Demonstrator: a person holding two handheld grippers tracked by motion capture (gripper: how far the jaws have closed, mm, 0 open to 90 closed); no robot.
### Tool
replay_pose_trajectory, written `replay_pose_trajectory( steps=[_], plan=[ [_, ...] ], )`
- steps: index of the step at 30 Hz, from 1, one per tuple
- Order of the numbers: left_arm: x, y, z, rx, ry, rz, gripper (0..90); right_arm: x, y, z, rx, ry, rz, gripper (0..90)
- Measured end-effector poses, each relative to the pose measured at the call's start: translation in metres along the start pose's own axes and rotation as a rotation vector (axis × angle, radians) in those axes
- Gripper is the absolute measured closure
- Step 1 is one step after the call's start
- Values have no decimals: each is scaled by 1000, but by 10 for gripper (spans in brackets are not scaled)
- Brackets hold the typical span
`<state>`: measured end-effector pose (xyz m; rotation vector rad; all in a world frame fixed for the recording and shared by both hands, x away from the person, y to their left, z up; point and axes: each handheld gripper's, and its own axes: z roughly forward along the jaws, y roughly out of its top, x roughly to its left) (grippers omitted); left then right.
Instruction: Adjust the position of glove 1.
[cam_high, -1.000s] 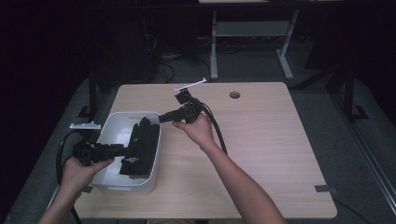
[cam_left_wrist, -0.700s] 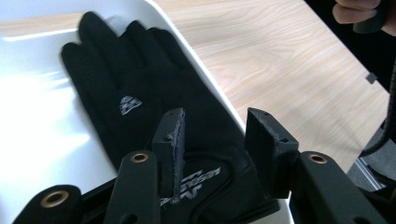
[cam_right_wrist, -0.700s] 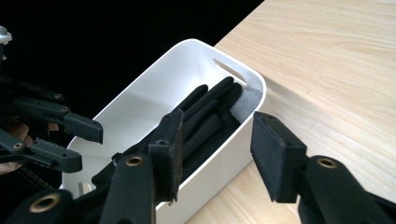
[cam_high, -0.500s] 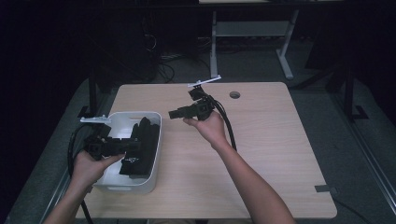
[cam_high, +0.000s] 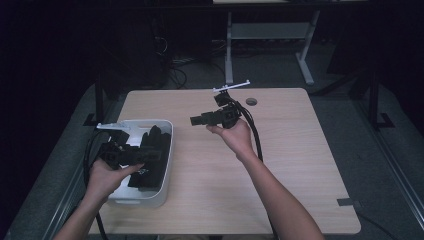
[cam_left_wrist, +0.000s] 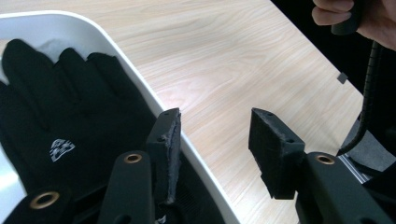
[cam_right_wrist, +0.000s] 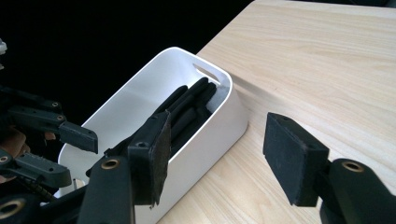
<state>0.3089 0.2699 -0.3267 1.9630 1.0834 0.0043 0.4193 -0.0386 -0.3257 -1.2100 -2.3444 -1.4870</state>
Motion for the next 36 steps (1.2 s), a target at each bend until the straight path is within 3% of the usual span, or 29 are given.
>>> replay_pose_trajectory(
  steps=[36],
  plan=[
    [-25,19,23,11,-56,47,448,-26,-18,-56,-62,-46,39,396]
  ],
)
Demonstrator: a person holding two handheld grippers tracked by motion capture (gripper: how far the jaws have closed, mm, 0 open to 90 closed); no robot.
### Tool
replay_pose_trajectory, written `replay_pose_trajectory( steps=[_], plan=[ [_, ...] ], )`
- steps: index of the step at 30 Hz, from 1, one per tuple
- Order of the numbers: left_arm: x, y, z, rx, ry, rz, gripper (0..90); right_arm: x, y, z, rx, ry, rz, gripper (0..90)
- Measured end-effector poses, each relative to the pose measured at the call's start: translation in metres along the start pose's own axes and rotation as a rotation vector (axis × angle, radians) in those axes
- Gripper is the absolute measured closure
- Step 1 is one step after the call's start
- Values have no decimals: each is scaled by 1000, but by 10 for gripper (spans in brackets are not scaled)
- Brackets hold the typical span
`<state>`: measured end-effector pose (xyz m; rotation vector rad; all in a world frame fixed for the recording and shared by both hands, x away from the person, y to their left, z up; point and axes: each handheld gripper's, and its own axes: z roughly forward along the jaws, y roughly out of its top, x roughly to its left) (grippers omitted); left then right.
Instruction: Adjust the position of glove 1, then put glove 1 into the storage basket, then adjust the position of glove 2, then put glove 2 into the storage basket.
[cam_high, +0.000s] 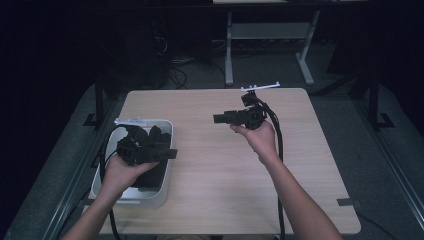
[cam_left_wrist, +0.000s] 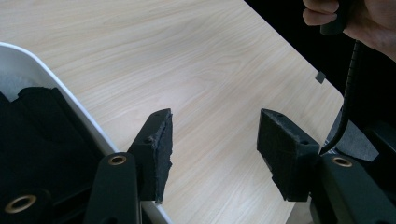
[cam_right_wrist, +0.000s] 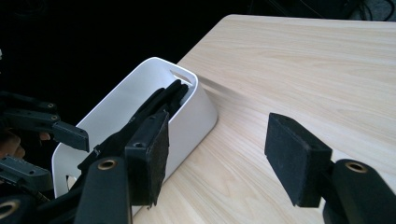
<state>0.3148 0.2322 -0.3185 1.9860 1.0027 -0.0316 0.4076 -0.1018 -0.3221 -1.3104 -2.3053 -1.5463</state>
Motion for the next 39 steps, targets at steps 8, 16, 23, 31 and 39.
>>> replay_pose_trajectory(
  steps=[8,16,23,31,39],
  plan=[
    [-4,2,6,5,-10,3,443,-7,-6,-15,-17,-15,15,395],
    [-8,4,10,9,-15,17,440,-14,-12,-27,-27,-31,29,394],
    [-10,7,15,14,-20,22,437,-19,-17,-38,-39,-44,41,394],
    [-14,9,20,24,-25,29,432,-28,-26,-48,-47,-56,63,393],
    [-17,10,25,30,-33,38,431,-34,-33,-59,-58,-67,76,392]
  ],
)
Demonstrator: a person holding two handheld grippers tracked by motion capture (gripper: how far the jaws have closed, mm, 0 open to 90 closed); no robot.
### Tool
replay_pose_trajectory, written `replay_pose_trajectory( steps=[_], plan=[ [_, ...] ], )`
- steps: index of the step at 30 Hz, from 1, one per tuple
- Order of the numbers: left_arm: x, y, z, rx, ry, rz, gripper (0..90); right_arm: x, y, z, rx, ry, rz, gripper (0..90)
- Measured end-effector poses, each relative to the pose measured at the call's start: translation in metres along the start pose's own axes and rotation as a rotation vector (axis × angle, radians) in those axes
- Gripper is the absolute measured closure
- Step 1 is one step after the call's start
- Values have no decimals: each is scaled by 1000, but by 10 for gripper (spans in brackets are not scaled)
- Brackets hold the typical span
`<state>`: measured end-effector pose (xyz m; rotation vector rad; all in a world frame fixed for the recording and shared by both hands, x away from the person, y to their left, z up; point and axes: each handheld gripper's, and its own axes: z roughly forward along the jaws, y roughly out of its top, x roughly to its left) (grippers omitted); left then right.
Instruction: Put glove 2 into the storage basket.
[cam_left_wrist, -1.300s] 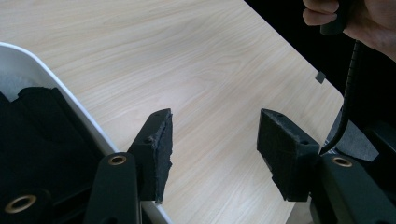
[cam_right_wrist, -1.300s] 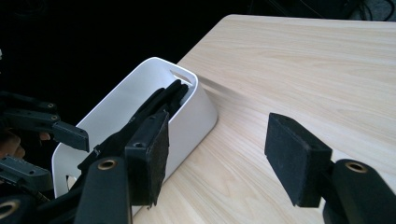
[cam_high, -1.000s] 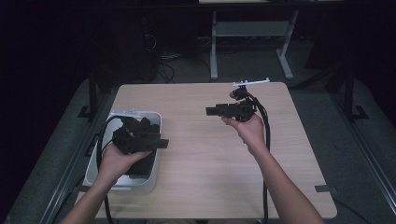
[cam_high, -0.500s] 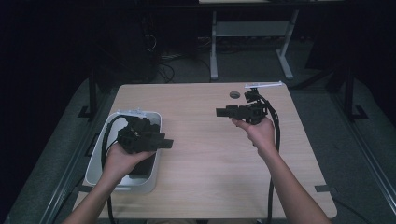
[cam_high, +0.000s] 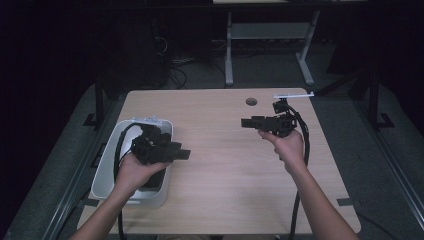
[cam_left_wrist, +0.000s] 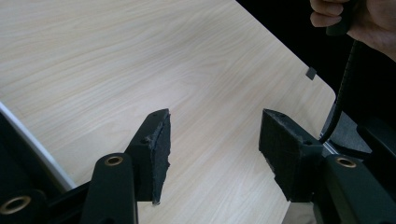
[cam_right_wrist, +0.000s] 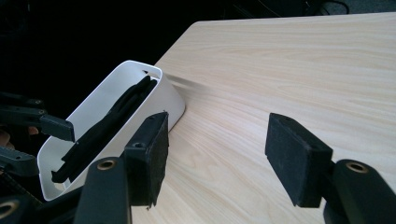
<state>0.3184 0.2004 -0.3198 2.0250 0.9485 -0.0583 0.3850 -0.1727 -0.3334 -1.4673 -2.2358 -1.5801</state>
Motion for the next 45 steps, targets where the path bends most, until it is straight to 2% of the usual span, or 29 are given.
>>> replay_pose_trajectory(
  steps=[28,45],
  plan=[
    [-18,7,30,23,-43,29,419,-30,-26,-33,-33,-39,61,390],
    [-29,9,49,36,-64,39,400,-49,-50,-49,-35,-62,99,387]
  ],
)
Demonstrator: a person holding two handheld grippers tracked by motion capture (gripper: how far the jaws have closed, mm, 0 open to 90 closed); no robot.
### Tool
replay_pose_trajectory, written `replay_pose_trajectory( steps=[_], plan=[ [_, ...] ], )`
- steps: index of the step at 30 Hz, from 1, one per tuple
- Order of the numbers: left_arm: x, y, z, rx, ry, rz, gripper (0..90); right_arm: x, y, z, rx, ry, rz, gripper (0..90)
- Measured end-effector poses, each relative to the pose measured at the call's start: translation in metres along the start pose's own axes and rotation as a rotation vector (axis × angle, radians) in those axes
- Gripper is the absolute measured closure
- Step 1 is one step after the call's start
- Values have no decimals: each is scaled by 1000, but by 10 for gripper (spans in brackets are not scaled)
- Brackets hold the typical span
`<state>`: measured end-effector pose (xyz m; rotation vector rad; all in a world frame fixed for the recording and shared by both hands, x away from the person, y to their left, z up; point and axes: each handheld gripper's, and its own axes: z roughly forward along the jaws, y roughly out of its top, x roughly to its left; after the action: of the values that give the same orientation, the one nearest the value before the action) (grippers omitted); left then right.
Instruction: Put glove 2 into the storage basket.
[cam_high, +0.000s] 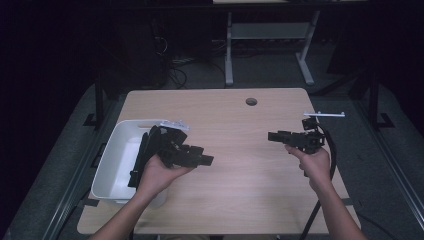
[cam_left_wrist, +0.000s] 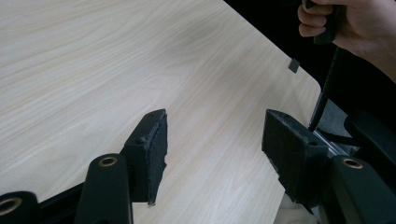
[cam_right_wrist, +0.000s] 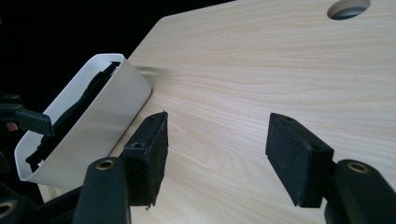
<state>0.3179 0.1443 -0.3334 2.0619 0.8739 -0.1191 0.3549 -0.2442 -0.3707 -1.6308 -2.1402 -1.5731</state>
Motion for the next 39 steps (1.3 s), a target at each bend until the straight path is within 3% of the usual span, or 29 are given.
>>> replay_pose_trajectory(
  steps=[24,39],
  plan=[
    [-10,-6,28,22,-28,6,373,-26,-30,-24,3,-43,47,383],
    [-14,-15,45,35,-41,11,373,-40,-50,-36,5,-74,51,374]
  ],
)
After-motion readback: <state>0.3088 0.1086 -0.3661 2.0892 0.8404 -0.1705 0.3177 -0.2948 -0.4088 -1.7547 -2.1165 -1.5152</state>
